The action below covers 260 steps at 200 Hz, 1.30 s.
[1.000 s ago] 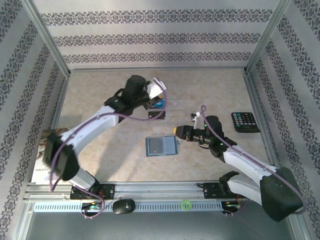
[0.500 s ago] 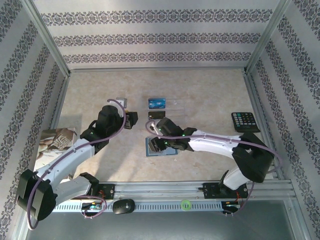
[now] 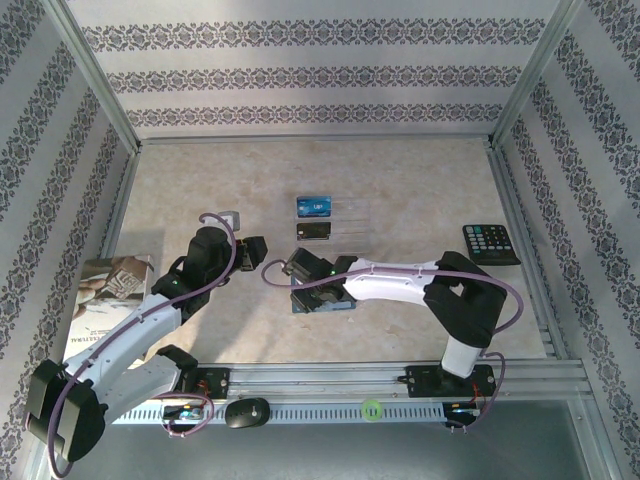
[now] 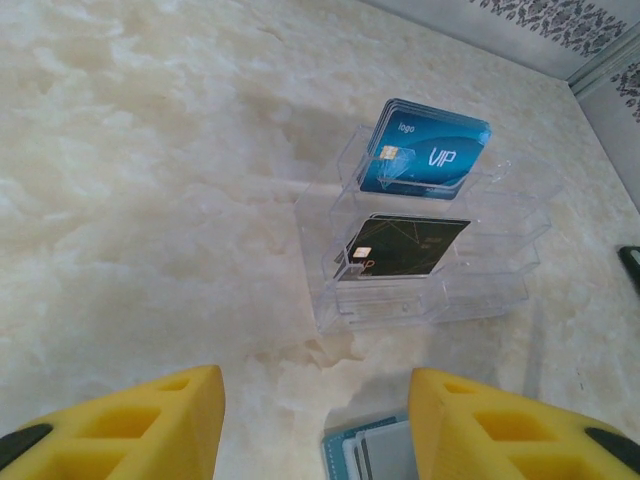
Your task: Take the credit cards out of the card holder
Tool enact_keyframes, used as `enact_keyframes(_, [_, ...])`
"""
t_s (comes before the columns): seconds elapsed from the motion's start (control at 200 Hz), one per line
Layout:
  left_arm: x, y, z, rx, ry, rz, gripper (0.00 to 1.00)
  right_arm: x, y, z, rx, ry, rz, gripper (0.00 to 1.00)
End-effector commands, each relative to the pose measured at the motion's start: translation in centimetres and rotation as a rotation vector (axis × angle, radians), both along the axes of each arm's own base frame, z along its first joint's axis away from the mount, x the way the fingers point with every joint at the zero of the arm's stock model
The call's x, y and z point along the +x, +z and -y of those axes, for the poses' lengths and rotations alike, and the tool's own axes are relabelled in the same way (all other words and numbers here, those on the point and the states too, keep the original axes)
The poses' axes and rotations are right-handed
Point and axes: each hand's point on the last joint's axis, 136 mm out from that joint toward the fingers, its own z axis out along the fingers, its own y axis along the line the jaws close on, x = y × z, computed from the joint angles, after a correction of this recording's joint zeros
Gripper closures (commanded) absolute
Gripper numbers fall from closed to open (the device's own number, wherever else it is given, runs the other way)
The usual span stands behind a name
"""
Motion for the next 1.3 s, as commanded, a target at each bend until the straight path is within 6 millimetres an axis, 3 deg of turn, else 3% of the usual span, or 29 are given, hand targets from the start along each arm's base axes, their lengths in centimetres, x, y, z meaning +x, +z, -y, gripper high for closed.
enact_keyframes(0.0, [-0.4, -1.2, -0.2, -0.019, 0.003, -0.051, 0.48, -0.2, -1.2, 0.4, -0.075, 0.015, 0.002, 0.48])
enact_keyframes(0.135, [-0.7, -1.1, 0.8, -0.044, -0.052, -0.059, 0.53, -0.2, -2.2, 0.8, -0.101, 0.007, -0.004, 0.57])
enact_keyframes(0.255, [-1.1, -1.5, 2.1, -0.065, -0.126, -0.077, 0.58, -0.1, -2.2, 0.9, -0.081, -0.002, 0.003, 0.74])
enact_keyframes(0.365, [-1.6, -2.8, 3.4, -0.086, -0.179, -0.123, 0.65, 0.2, -1.3, 0.5, -0.013, -0.008, 0.027, 0.87])
enact_keyframes(0.575, [-2.8, -5.3, 6.3, -0.132, -0.253, -0.169, 0.74, 1.0, 1.1, -0.1, 0.209, -0.056, 0.056, 1.0])
enact_keyframes(0.914, [-5.2, -9.9, 11.3, -0.151, -0.387, -0.29, 0.98, 1.1, 2.0, -0.1, 0.357, -0.127, 0.044, 1.0])
enact_keyframes(1.099, [-5.4, -10.5, 11.9, -0.138, -0.413, -0.317, 1.0, 1.0, 2.1, 0.1, 0.389, -0.143, 0.039, 1.0])
enact_keyframes(1.294, [-6.3, -12.6, 11.9, -0.107, -0.427, -0.411, 1.0, 0.9, 2.1, 0.2, 0.405, -0.154, 0.03, 1.0])
